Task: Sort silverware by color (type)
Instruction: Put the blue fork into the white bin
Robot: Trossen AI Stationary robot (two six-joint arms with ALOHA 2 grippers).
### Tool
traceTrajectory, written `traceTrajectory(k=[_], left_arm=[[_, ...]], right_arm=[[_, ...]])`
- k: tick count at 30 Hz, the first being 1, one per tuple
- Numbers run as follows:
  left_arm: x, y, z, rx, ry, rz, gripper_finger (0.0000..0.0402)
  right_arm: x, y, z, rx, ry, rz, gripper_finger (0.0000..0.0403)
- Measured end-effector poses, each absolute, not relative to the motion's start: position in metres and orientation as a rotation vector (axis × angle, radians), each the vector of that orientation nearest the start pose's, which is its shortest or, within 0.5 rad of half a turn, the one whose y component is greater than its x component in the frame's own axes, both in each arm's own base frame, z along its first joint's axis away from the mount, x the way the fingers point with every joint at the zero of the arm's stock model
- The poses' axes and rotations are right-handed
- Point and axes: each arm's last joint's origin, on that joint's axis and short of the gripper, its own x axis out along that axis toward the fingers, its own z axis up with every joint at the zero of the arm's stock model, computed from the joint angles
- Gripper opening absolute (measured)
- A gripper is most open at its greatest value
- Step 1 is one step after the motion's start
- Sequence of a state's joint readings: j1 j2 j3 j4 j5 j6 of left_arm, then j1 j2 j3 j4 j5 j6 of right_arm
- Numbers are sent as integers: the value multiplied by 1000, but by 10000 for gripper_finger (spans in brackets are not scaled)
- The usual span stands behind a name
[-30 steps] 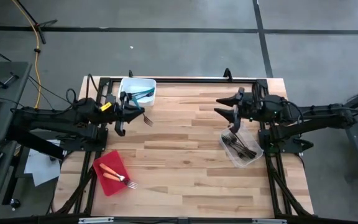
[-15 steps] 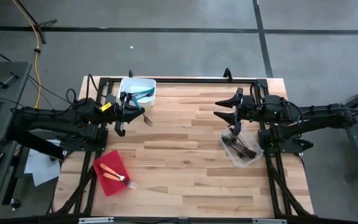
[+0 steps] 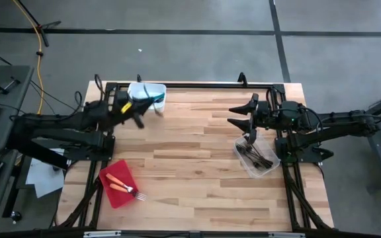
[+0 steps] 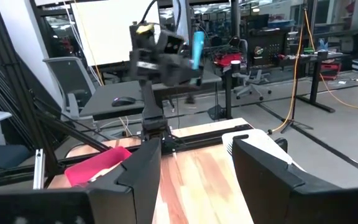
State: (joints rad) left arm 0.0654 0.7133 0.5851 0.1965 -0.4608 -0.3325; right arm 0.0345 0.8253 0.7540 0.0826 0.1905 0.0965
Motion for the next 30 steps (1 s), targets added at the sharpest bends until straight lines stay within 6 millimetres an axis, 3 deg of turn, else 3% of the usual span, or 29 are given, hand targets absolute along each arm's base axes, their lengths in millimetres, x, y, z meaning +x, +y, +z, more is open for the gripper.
traceTrajectory(k=[6,11,19,24,30], left_arm=[[167,65,328,-257,64,709,1],[171,112,327,-214,332,771,1],[178,178,285,-236,776,812,1],[181,198,250,-221,1010,802,1],[186,211,229,-151,1126,773,1]], right_arm=[[186,0,340,130,-12,-183,184],[186,-1,338,139,0,-203,184],[185,-1,335,202,34,-207,184],[185,-1,331,243,69,-213,184],[185,-1,329,249,82,-215,184]])
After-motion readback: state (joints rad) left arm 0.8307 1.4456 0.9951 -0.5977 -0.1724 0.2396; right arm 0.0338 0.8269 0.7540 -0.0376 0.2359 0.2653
